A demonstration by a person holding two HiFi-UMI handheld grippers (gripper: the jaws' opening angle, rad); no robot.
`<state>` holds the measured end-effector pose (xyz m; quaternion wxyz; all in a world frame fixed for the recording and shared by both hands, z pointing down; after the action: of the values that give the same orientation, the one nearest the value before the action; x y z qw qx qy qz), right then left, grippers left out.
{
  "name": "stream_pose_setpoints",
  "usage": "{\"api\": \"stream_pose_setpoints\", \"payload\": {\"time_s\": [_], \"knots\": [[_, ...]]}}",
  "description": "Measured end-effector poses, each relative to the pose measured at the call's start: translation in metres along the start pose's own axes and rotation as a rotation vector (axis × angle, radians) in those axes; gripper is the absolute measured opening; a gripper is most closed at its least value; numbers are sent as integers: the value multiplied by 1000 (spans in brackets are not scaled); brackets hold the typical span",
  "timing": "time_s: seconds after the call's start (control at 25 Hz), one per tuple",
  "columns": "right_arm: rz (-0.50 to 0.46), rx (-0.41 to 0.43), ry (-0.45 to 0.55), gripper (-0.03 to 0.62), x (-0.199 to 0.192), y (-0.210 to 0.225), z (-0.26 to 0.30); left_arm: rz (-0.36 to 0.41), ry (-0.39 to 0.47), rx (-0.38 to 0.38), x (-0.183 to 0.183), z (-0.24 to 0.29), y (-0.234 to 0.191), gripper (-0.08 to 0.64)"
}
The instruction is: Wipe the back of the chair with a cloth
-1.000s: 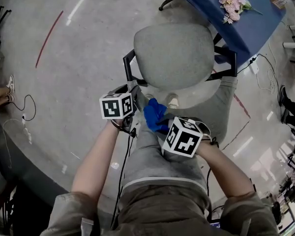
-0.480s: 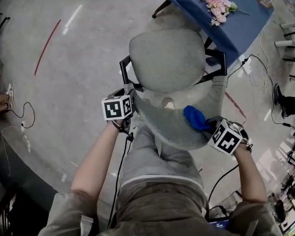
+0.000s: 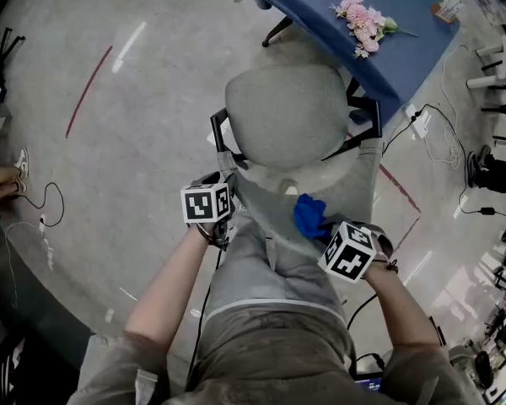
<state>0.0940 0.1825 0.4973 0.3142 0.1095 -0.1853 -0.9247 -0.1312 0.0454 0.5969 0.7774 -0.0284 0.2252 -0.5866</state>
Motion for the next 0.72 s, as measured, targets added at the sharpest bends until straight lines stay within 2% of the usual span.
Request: {"api": "stream_pose_setpoints", "payload": {"time_s": [0.16,0.32,0.48,0.72], "knots": [[-29,41,98,72,32,-17,-3,64,45,-6,15,-27,11,189],[15,54,311,72,62,-12,-34,158,155,23,47,-65,22,182],[43,-42,465,72,85,5,-81,229,284,50,85,-108,33,164],[71,-223,772,72,121,20,-188,304,432,52,132,-176,63,124]]}}
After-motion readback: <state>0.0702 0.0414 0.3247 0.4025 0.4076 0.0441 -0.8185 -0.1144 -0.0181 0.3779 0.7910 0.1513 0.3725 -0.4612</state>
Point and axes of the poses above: the fingertips, and each gripper's own axes: z forward along the fingers, y to its right, x out of its top, the point moved 4 cm from there along -z, backward along the fingers, and after that the axes turned 7 degrees about z, right-handed, at the moved point
